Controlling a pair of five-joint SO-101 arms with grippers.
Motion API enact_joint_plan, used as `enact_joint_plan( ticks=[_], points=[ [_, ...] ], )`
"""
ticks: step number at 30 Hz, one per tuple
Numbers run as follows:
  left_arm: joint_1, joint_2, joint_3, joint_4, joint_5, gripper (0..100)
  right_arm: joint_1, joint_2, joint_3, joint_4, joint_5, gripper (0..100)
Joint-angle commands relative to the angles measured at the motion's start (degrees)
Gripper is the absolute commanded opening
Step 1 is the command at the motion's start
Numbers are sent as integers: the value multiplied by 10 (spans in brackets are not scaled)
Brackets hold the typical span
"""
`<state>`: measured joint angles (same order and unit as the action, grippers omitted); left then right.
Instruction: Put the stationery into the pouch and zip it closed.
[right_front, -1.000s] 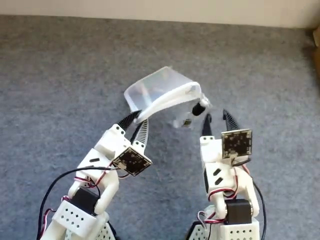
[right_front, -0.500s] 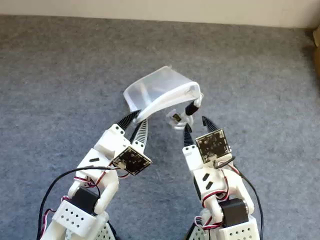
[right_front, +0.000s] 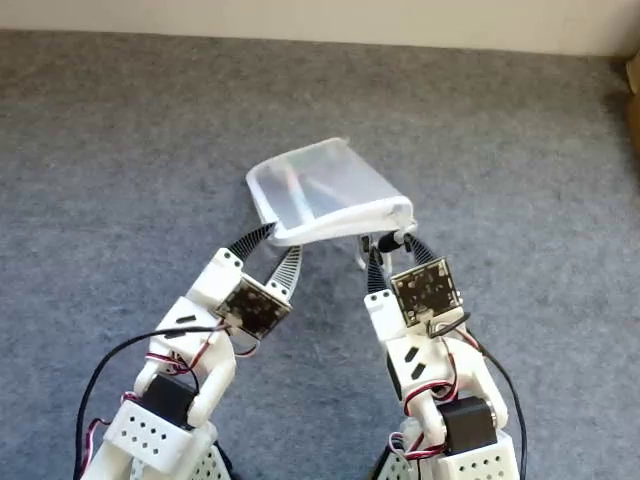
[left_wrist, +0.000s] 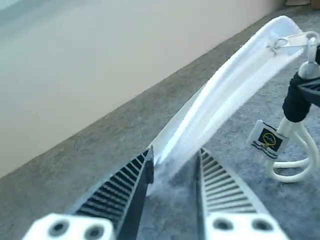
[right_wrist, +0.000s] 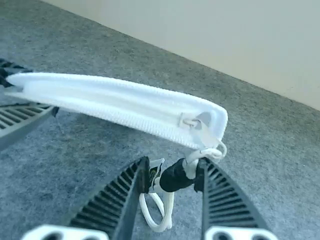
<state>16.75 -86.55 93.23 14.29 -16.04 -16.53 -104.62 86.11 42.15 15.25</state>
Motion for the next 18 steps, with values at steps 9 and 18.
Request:
enact_joint_plan(
  ticks=[9,18],
  points=[
    [-9,-8,-116,154,55,144,-3,-7,-42,-1,9,149],
    [-12,-186,-104,264,105,145,-3,-7,-41,-16,9,149]
  ],
)
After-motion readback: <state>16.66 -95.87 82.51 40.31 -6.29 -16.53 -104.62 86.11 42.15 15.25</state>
